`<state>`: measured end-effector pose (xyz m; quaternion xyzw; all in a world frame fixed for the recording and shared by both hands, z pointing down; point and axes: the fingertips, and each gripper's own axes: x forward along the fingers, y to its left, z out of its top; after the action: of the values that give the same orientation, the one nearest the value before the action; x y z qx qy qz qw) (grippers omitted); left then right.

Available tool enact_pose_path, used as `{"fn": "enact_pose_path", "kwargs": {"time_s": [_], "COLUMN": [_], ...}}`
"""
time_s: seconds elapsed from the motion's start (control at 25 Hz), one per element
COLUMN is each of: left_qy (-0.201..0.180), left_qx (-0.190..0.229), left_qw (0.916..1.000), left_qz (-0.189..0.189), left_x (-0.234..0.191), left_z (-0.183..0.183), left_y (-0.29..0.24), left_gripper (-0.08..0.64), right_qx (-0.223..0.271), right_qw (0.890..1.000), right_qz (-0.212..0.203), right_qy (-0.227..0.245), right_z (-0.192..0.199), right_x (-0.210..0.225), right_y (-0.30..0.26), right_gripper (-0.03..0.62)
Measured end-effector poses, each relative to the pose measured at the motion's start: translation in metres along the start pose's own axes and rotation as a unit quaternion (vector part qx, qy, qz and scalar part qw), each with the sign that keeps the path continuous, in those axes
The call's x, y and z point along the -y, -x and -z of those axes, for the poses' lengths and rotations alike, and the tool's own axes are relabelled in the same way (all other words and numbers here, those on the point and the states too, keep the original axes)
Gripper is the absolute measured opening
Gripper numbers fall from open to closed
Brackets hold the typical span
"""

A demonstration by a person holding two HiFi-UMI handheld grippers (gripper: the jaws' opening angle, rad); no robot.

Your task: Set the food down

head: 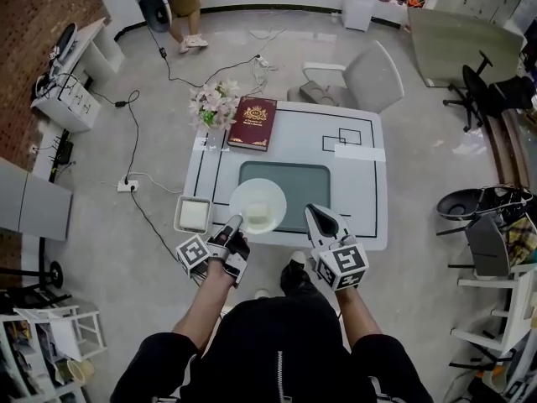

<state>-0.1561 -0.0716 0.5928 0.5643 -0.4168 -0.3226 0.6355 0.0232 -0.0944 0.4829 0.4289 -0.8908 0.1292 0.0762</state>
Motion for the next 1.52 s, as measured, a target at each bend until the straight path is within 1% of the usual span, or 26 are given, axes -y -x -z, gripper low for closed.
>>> {"fn": "enact_pose_path", "kwargs": {"time_s": [0.32, 0.52, 0.64, 0.76, 1.0, 1.24, 1.52], "left_qy": [0.014, 0.011, 0.007, 0.006, 0.010, -0.021, -0.020], "left_qx": [0.025, 0.036, 0.039, 0.039, 0.030, 0.016, -0.004], "left_qw": [0.9995, 0.9992, 0.9990, 0.9990, 0.9991, 0.9989, 0.9988], "left_qz": [-0.011, -0.013, -0.019, -0.020, -0.026, -0.038, -0.044], "left_x": [0.001, 0.004, 0.009, 0.015, 0.013, 0.009, -0.008], "left_z": [-0.003, 0.001, 0.004, 0.007, 0.006, -0.004, -0.009], "left_y": [-0.053, -0.086, -0.099, -0.109, -0.122, -0.131, -0.139], "left_gripper": [0.014, 0.014, 0.014, 0.014, 0.014, 0.014, 0.014], "right_qx": [-0.011, -0.010, -0.014, -0.016, -0.017, -0.012, -0.018], "right_qw": [1.000, 1.000, 0.999, 0.999, 0.999, 1.000, 1.000], "right_qz": [-0.029, -0.027, -0.031, -0.034, -0.028, -0.006, 0.011], "right_qy": [0.001, -0.012, -0.016, -0.018, -0.022, -0.024, -0.023], "right_z": [-0.012, -0.016, -0.015, -0.015, -0.017, -0.027, -0.022], "right_x": [0.053, 0.098, 0.113, 0.123, 0.132, 0.137, 0.132], "right_y": [-0.037, -0.049, -0.053, -0.056, -0.066, -0.066, -0.069], "right_gripper": [0.009, 0.009, 0.009, 0.009, 0.009, 0.009, 0.009]}}
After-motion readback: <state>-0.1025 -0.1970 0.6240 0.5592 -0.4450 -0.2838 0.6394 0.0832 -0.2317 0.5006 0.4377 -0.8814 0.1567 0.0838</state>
